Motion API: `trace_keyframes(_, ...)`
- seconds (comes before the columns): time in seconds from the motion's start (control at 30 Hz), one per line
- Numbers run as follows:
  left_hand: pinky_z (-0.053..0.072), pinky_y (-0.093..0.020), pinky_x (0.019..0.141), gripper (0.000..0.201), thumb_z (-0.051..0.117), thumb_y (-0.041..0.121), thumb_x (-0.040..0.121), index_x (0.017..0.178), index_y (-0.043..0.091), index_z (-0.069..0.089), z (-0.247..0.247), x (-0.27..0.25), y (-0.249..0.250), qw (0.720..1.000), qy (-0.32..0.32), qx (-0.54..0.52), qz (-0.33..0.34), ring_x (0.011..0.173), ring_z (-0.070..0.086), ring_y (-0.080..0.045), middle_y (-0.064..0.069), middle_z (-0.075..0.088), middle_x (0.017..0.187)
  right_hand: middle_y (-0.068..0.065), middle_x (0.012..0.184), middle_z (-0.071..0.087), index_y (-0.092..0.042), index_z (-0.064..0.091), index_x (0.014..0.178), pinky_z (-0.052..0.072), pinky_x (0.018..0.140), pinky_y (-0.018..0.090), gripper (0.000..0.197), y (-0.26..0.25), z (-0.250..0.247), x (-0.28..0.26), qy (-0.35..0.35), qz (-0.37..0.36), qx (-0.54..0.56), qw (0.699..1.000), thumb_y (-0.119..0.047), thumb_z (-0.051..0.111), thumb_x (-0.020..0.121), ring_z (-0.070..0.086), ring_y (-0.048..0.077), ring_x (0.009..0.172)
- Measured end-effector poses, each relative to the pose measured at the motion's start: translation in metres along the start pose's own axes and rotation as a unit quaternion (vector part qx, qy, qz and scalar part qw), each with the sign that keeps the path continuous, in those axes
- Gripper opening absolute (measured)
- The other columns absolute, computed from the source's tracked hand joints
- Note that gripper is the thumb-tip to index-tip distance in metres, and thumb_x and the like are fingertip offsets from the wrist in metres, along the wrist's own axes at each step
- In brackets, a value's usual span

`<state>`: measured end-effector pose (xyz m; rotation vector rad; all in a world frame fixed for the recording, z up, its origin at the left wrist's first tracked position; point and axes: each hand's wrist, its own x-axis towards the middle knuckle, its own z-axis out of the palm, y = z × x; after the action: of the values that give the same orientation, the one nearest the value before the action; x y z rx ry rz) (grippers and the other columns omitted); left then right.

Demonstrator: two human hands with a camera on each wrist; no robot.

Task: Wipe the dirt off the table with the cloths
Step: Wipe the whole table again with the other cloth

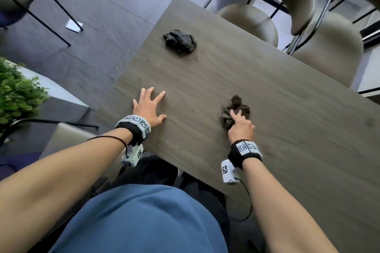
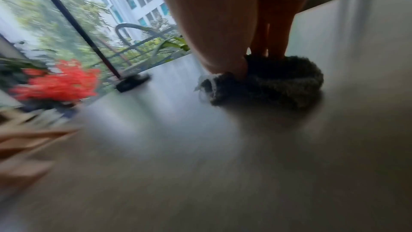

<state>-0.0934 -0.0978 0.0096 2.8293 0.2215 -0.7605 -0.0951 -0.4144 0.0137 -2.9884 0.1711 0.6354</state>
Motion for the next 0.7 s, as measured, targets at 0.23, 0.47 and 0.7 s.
trace_keyframes(0.23, 0.017, -0.073, 0.113, 0.105, 0.078, 0.063, 0.074, 0.156, 0.049, 0.013, -0.015, 0.026, 0.061, 0.998, -0.057, -0.008, 0.014, 0.152, -0.006, -0.041, 0.000, -0.006, 0.168, -0.003, 0.153, 0.037, -0.040, 0.050, 0.134, 0.051, 0.087, 0.038, 0.058, -0.090, 0.068, -0.102, -0.088, -0.262, 0.041, 0.960, -0.012, 0.056, 0.084, 0.050, 0.021, 0.127)
trace_keyframes(0.47, 0.016, -0.081, 0.106, 0.150, 0.091, 0.063, 0.050, 0.154, 0.048, -0.015, -0.012, 0.022, 0.071, 0.993, -0.117, 0.030, 0.013, 0.148, -0.022, -0.047, -0.002, -0.033, 0.161, 0.008, 0.114, 0.071, -0.034, 0.060, 0.131, 0.057, 0.080, 0.037, 0.065, -0.013, -0.007, -0.031, 0.078, -0.156, 0.182, 0.968, -0.001, 0.057, 0.075, 0.069, 0.028, 0.097)
trace_keyframes(0.7, 0.015, -0.080, 0.107, 0.153, 0.093, 0.063, 0.044, 0.154, 0.050, -0.012, -0.010, 0.022, 0.069, 0.994, -0.109, 0.012, 0.015, 0.148, -0.022, -0.046, 0.000, -0.032, 0.162, 0.023, 0.124, 0.049, -0.010, 0.051, 0.127, 0.047, 0.091, 0.046, 0.044, 0.087, -0.028, 0.039, 0.041, 0.142, 0.079, 0.986, -0.001, 0.054, 0.084, 0.053, 0.042, 0.109)
